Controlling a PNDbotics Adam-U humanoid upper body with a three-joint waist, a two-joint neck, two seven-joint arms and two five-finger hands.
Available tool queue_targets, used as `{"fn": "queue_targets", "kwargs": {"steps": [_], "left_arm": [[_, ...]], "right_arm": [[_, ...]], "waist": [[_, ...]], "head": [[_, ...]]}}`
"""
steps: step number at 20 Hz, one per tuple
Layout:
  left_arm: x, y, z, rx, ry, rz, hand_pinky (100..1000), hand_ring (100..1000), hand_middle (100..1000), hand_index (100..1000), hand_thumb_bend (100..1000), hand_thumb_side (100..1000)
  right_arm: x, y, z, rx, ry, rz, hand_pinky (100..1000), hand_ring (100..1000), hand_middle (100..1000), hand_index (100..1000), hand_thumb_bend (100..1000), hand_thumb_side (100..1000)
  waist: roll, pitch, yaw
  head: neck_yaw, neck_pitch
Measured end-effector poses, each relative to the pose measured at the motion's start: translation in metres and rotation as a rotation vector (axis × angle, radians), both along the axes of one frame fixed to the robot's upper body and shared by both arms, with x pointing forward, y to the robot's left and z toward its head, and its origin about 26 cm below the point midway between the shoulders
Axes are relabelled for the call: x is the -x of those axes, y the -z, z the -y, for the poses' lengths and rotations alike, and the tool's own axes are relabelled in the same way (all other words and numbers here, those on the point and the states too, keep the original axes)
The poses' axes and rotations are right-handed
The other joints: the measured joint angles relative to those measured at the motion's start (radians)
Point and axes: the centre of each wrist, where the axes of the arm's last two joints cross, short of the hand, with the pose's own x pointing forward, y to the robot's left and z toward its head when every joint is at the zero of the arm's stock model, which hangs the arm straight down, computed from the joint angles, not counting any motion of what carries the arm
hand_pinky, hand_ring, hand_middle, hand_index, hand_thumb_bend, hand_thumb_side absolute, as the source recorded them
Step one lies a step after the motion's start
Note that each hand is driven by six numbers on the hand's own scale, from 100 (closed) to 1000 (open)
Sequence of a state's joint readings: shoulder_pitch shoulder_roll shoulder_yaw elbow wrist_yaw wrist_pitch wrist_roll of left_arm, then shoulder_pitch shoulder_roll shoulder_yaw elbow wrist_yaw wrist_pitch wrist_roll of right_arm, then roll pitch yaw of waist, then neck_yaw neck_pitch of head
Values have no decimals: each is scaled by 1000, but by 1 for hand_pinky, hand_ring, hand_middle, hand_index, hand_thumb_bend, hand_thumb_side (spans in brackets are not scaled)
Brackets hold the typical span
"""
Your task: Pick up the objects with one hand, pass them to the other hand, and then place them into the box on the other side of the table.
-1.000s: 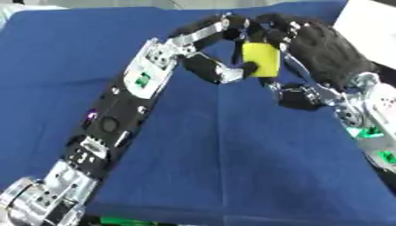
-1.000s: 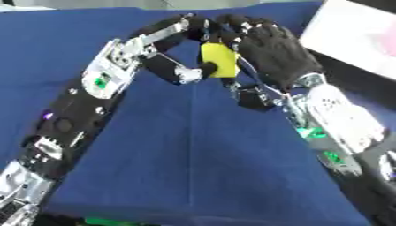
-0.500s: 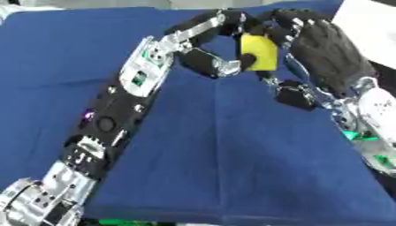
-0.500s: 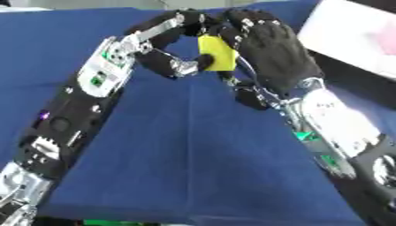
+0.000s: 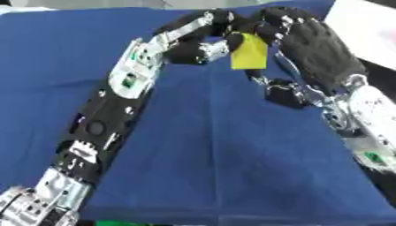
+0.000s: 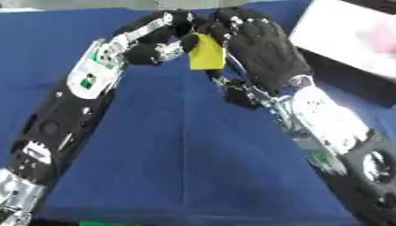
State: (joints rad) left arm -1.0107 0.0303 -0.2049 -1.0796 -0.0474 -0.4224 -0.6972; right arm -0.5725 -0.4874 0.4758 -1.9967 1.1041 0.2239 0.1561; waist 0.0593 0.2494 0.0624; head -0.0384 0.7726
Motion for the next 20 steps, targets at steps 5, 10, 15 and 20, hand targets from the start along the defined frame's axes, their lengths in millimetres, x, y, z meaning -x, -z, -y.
{"fn": "queue_targets", "kwargs": {"steps": [5, 10, 15, 20], "left_arm": [[0, 1, -2, 12, 14, -33, 688, 533, 511, 651, 100, 882], [-2, -2, -9, 26, 14, -69, 688, 540, 516, 647, 100, 880], [-9, -12, -21, 59, -17, -89, 688, 549, 523, 650, 100, 878], [-18, -17, -26, 66, -62, -94, 692, 562, 534, 661, 100, 868]], "right_arm": [[0, 1, -1, -12, 5, -19, 779, 858, 767, 345, 100, 100], [-2, 1, -3, 3, 1, -26, 813, 853, 775, 349, 100, 100], [-2, 4, -6, 76, -1, -37, 884, 826, 779, 357, 218, 100], [-1, -1, -13, 192, -27, 18, 934, 801, 782, 360, 380, 100]], "waist": [[-1, 4, 2], [-2, 4, 5], [-3, 5, 5], [-6, 6, 5]], "head": [[-30, 0], [-47, 0], [-53, 0], [-52, 0]]}}
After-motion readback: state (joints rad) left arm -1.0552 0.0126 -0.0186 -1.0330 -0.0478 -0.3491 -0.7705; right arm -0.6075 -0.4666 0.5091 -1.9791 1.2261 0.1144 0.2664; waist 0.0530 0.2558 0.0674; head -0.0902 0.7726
